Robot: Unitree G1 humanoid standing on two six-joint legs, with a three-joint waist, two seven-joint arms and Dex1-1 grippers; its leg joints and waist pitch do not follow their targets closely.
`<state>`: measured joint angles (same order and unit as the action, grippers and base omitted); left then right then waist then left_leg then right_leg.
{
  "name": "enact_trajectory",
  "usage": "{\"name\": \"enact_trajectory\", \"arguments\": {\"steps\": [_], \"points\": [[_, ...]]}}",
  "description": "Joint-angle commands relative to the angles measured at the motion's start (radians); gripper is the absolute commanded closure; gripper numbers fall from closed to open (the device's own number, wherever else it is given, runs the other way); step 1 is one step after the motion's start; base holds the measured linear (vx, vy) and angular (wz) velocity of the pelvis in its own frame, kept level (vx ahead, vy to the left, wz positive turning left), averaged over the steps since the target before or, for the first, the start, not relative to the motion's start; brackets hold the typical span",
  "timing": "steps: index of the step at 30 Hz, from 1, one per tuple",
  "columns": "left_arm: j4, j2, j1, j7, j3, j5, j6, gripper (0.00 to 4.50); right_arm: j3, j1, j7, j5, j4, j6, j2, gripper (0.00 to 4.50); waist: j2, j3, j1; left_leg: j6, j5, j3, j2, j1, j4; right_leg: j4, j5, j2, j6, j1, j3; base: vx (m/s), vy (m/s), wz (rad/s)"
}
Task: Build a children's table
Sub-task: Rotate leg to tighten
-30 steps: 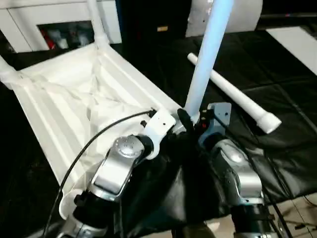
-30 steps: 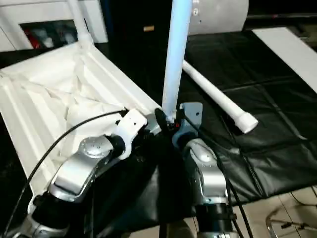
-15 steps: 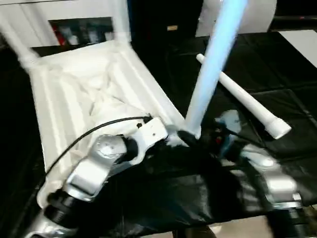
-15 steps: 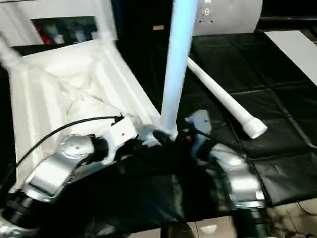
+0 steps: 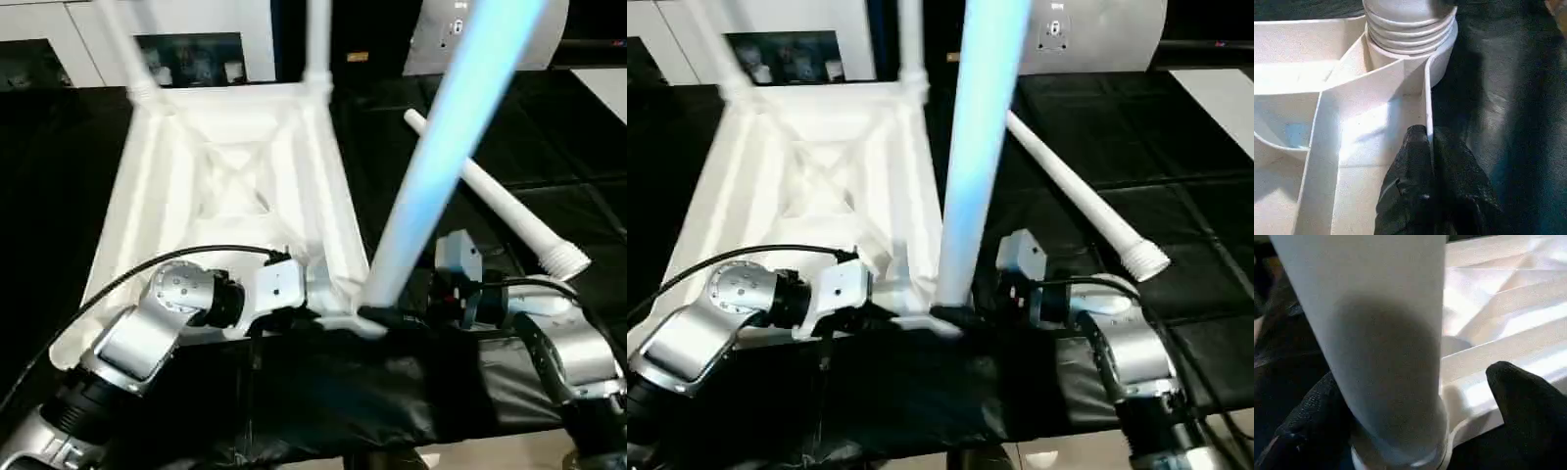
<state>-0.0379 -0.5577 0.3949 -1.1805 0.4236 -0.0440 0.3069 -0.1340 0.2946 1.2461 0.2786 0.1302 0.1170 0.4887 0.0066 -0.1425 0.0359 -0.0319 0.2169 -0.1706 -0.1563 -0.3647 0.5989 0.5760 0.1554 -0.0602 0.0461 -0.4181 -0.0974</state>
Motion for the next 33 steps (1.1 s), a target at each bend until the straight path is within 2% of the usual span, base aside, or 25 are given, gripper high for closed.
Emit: {"name": "enact_trajectory", "arguments": {"steps": [1,6,11,15,23,26,27,28,30,31,33], "points": [[0.015,-0.012,-0.006,-0.070,0.076,0.014,-0.023,4.50,-0.024,0.003,0.041,-0.001,0.015,-0.012,0.016,0.33,-0.006,0.070,-0.008,0.165,0.038,0.025,-0.080,0.008,-0.068,-0.057,0.238,-0.099,0.233,0.063,0.074,0.000,0.000,0.00],[0.033,-0.015,0.002,-0.091,0.077,0.018,-0.047,4.50,-0.044,0.013,0.070,-0.010,0.034,-0.022,0.020,0.80,-0.010,0.068,-0.008,0.156,0.041,0.025,-0.080,0.007,-0.069,-0.059,0.260,-0.099,0.226,0.063,0.074,0.000,0.000,0.00],[0.041,-0.018,0.005,-0.096,0.079,0.015,-0.057,4.50,-0.048,0.017,0.083,-0.008,0.035,-0.016,0.021,1.23,-0.010,0.070,-0.009,0.163,0.031,0.025,-0.080,0.006,-0.068,-0.057,0.248,-0.100,0.229,0.063,0.073,0.000,0.000,0.00],[0.052,-0.019,0.007,-0.104,0.080,0.013,-0.072,4.50,-0.059,0.023,0.093,0.004,0.043,-0.022,0.023,1.61,-0.009,0.069,-0.008,0.156,0.043,0.025,-0.080,0.007,-0.069,-0.061,0.273,-0.100,0.223,0.063,0.073,0.000,0.000,0.00],[0.040,-0.017,-0.004,-0.099,0.071,0.005,-0.057,4.50,-0.061,0.002,0.098,0.009,0.029,0.000,0.015,1.82,-0.009,0.070,-0.008,0.158,0.033,0.025,-0.080,0.006,-0.068,-0.057,0.251,-0.099,0.228,0.063,0.073,0.000,0.000,0.00],[0.005,0.000,-0.019,-0.063,0.056,-0.012,-0.009,4.50,-0.056,-0.019,0.044,0.019,0.000,0.042,-0.004,1.83,-0.007,0.070,-0.007,0.157,0.032,0.026,-0.081,0.006,-0.069,-0.057,0.250,-0.100,0.231,0.065,0.073,0.000,0.000,0.00],[-0.021,0.029,-0.026,-0.006,0.037,-0.018,0.052,4.50,-0.043,-0.029,-0.051,0.011,-0.020,0.080,-0.042,1.84,-0.005,0.068,-0.008,0.151,0.030,0.026,-0.084,0.005,-0.070,-0.057,0.244,-0.100,0.235,0.064,0.074,0.000,0.000,0.00],[-0.030,0.051,-0.026,0.032,0.026,-0.018,0.086,4.50,-0.033,-0.031,-0.114,0.005,-0.027,0.105,-0.070,1.84,-0.005,0.067,-0.007,0.145,0.036,0.027,-0.084,0.004,-0.071,-0.059,0.257,-0.100,0.232,0.064,0.073,0.000,0.000,0.00],[-0.060,0.114,-0.027,0.124,0.001,-0.024,0.176,4.50,-0.026,-0.044,-0.246,-0.016,-0.060,0.145,-0.142,1.84,-0.006,0.057,-0.015,0.107,0.103,0.025,-0.082,0.007,-0.077,-0.073,0.372,-0.099,0.209,0.060,0.071,0.000,0.000,0.00],[-0.069,0.130,-0.027,0.145,-0.004,-0.026,0.199,4.50,-0.028,-0.049,-0.276,-0.023,-0.071,0.154,-0.160,1.85,-0.008,0.052,-0.020,0.065,0.160,0.032,-0.073,0.006,-0.080,-0.089,0.505,-0.104,0.161,0.063,0.066,0.000,0.000,0.00],[-0.087,0.194,-0.026,0.223,-0.015,-0.020,0.258,4.50,-0.033,-0.065,-0.379,-0.037,-0.097,0.181,-0.234,1.85,-0.011,0.046,-0.037,0.047,0.198,0.035,-0.070,0.003,-0.084,-0.099,0.582,-0.101,0.117,0.061,0.064,0.000,0.000,0.00]]}}
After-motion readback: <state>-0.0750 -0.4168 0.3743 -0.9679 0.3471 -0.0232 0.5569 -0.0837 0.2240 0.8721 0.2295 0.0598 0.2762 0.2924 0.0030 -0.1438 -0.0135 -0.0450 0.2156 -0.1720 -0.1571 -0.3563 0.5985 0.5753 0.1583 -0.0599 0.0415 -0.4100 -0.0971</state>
